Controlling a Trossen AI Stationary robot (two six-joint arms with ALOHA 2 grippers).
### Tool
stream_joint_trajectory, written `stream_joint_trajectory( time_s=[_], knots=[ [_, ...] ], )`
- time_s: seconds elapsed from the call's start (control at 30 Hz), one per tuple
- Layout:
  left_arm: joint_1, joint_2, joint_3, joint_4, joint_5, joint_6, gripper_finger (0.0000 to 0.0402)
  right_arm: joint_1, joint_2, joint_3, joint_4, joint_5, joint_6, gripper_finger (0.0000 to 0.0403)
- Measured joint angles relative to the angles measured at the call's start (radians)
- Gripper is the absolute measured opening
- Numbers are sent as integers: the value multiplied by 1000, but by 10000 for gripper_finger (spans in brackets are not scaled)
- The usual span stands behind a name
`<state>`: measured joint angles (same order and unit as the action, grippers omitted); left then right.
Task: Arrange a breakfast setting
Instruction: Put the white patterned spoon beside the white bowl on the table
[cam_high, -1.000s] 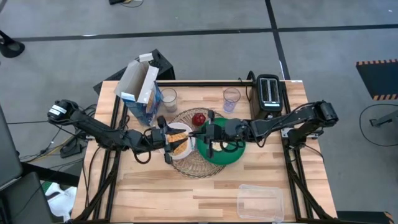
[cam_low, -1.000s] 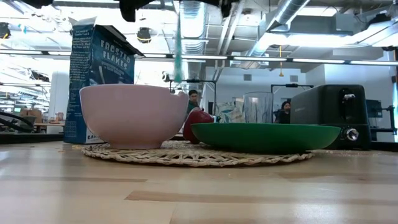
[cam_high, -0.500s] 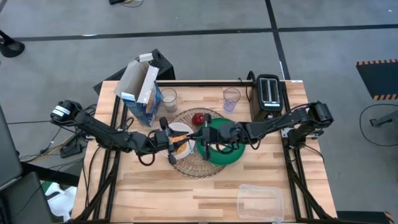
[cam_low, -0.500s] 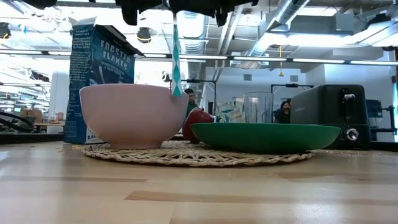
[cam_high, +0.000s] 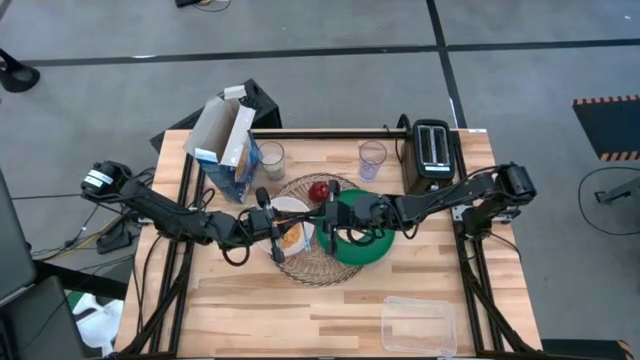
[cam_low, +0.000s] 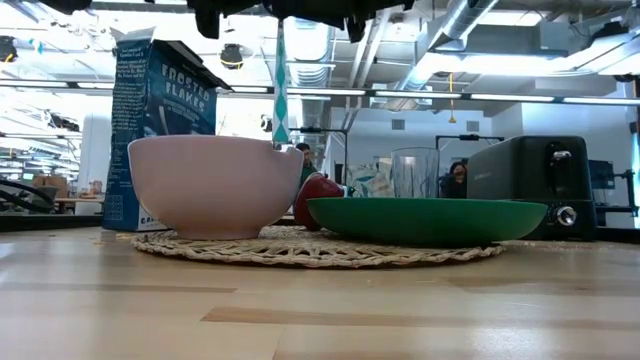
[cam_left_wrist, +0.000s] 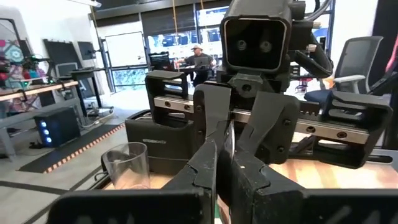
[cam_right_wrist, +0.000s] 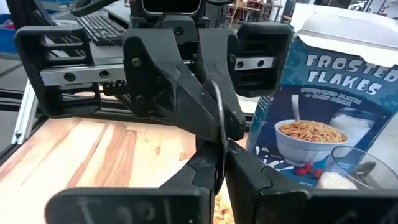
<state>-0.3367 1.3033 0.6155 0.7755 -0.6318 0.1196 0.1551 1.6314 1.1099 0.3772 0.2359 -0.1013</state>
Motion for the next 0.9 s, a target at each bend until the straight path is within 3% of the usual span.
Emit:
stream_joint_trajectory(
  time_s=[0.37,0.67,0.9],
  knots=[
    [-3,-44,18,-85,-25,-26,1,7,-18,0,-13,-2,-2,103],
    [-17,-270,18,-425,-18,-204,0,45,-125,0,-115,-3,-35,194],
    [-50,-453,18,-715,72,-430,0,86,-200,1,-250,-2,-34,214]
  ],
)
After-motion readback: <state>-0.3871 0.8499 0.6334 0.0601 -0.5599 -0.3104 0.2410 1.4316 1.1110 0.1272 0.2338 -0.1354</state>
